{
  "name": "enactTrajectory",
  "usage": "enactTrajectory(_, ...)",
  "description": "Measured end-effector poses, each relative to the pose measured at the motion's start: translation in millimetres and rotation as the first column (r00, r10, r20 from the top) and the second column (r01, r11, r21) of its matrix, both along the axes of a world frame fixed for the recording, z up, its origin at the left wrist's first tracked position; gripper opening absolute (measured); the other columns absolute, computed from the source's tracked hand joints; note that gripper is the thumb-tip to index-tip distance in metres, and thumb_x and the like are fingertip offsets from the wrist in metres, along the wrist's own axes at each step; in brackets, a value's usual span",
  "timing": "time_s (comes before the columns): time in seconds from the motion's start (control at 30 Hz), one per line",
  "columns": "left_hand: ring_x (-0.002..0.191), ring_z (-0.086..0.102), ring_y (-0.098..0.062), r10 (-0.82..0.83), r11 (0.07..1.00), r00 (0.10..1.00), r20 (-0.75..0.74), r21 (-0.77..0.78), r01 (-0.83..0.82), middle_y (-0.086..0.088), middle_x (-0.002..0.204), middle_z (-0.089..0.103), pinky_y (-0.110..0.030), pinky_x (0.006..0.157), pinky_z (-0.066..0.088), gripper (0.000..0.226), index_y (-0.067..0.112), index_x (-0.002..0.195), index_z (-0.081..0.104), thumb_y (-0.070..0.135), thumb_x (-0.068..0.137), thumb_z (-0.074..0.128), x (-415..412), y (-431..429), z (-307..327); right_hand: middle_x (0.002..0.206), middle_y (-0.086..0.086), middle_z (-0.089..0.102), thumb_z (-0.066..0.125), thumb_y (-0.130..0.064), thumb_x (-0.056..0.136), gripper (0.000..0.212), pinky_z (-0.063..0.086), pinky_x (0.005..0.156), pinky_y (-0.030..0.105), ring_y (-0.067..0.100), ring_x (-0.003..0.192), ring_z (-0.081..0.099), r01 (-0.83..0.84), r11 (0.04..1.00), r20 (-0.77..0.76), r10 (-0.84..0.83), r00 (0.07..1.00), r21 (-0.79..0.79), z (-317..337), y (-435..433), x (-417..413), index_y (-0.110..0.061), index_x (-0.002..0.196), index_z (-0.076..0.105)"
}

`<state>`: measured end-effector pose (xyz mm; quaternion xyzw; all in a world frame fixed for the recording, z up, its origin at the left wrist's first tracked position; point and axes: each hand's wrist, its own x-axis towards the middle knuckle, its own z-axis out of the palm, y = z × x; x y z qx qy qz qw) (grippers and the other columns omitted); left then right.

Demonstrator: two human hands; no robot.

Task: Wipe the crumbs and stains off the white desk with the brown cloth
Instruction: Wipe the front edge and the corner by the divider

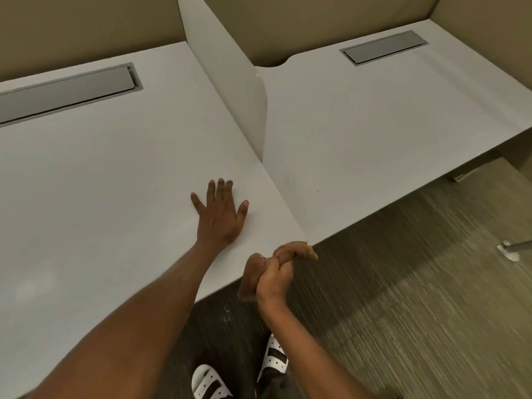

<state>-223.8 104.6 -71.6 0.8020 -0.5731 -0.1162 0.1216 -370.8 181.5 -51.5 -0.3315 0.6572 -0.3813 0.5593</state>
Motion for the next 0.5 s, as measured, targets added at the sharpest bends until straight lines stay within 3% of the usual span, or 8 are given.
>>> enactTrajectory(0.13, 0.148, 0.001, -0.023, -0.032, 0.992, 0.975, -0.220, -0.125, 0.004, -0.010, 0.160, 0.013, -0.056, 0.116, -0.007, 0.064, 0.014, 0.148, 0.018, 0.051, 0.096, 0.027, 7.5, 10.1, 5.6, 0.149, 0.014, 0.040, 0.041, -0.010, 0.099, 0.051, 0.027, 0.118, 0.043, 0.023, 0.138, 0.038, -0.016, 1.000, -0.065, 0.016, 0.998, -0.009, 10.1, 8.4, 13.7, -0.007, 0.149, 0.029)
enactTrajectory(0.23, 0.148, -0.005, -0.023, -0.120, 0.985, 0.928, -0.354, -0.158, 0.067, -0.010, 0.161, 0.005, -0.053, 0.118, -0.003, 0.067, 0.014, 0.149, 0.017, 0.050, 0.093, 0.029, 23.8, 23.2, 11.2, 0.145, 0.019, 0.045, 0.043, -0.016, 0.100, 0.044, 0.035, 0.114, 0.042, 0.027, 0.133, 0.045, -0.137, 0.990, -0.213, 0.141, 0.967, 0.034, 11.7, 21.9, 28.9, -0.003, 0.142, 0.038)
enactTrajectory(0.33, 0.147, -0.007, -0.021, -0.243, 0.966, 0.913, -0.329, -0.167, 0.196, -0.009, 0.161, 0.003, -0.050, 0.120, 0.000, 0.063, 0.015, 0.148, 0.019, 0.047, 0.095, 0.031, 42.9, 57.1, 12.5, 0.139, 0.020, 0.049, 0.042, -0.022, 0.101, 0.042, 0.036, 0.112, 0.045, 0.030, 0.132, 0.045, -0.232, 0.970, -0.326, 0.243, 0.914, 0.071, 13.2, 48.5, 51.9, 0.001, 0.136, 0.043)
enactTrajectory(0.43, 0.148, -0.001, -0.020, -0.270, 0.957, 0.924, -0.271, -0.185, 0.225, -0.009, 0.160, 0.012, -0.049, 0.120, 0.001, 0.058, 0.015, 0.145, 0.028, 0.044, 0.096, 0.032, 60.7, 100.1, 11.4, 0.113, -0.004, 0.051, 0.043, -0.025, 0.101, 0.029, 0.034, 0.104, 0.025, 0.020, 0.123, 0.050, -0.272, 0.961, -0.381, 0.268, 0.885, 0.044, 17.9, 76.6, 71.4, -0.008, 0.123, 0.052)
enactTrajectory(0.5, 0.148, 0.004, -0.021, -0.246, 0.958, 0.947, -0.204, -0.203, 0.205, -0.009, 0.159, 0.019, -0.048, 0.120, 0.002, 0.057, 0.015, 0.143, 0.034, 0.047, 0.095, 0.030, 80.4, 132.6, 13.2, 0.117, 0.000, 0.052, 0.043, -0.025, 0.101, 0.035, 0.035, 0.103, 0.024, 0.022, 0.126, 0.049, -0.325, 0.944, -0.361, 0.324, 0.874, 0.059, 20.8, 98.6, 89.0, -0.006, 0.129, 0.050)
